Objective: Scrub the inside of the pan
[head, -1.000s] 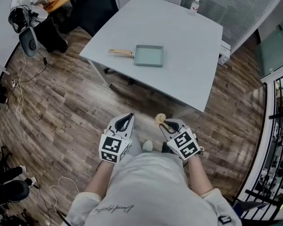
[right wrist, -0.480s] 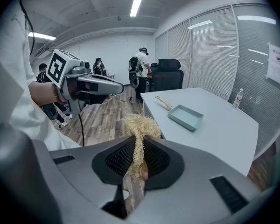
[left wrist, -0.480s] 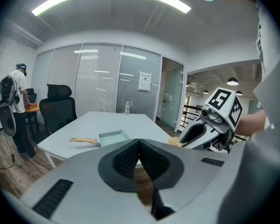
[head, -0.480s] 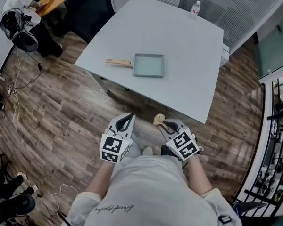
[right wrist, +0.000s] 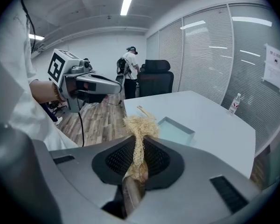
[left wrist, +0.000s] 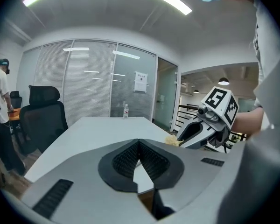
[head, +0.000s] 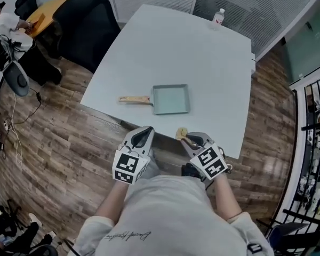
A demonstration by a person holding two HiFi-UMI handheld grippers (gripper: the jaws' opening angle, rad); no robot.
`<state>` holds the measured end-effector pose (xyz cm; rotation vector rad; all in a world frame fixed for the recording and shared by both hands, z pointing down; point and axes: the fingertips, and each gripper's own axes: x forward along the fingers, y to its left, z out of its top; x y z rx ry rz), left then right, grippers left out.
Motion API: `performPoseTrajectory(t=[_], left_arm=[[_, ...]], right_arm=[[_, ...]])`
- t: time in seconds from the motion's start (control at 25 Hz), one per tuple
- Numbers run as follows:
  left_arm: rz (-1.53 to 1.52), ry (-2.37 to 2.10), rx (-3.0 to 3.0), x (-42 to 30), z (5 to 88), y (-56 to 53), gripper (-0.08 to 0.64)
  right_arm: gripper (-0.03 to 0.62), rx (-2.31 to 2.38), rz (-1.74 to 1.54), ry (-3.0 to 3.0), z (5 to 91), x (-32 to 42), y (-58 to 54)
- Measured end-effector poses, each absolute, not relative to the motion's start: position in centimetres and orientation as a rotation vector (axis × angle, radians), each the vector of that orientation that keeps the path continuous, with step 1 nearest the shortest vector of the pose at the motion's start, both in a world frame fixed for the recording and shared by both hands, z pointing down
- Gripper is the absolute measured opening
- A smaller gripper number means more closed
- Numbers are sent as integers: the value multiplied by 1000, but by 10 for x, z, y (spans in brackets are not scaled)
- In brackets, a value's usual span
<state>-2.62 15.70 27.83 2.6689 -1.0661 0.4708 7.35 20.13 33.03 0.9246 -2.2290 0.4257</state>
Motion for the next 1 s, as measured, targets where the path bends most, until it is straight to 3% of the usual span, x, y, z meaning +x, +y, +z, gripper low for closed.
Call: performPoseTrajectory(t=[0.36,1.0], left_arm=[[517,-931,2765,-45,270,81,12],[543,-896,2728,-48,282,45,12]], right_arm=[[67,1048,431,-2215,322,51,122],[67,1068,473,-2183,329,64,86]])
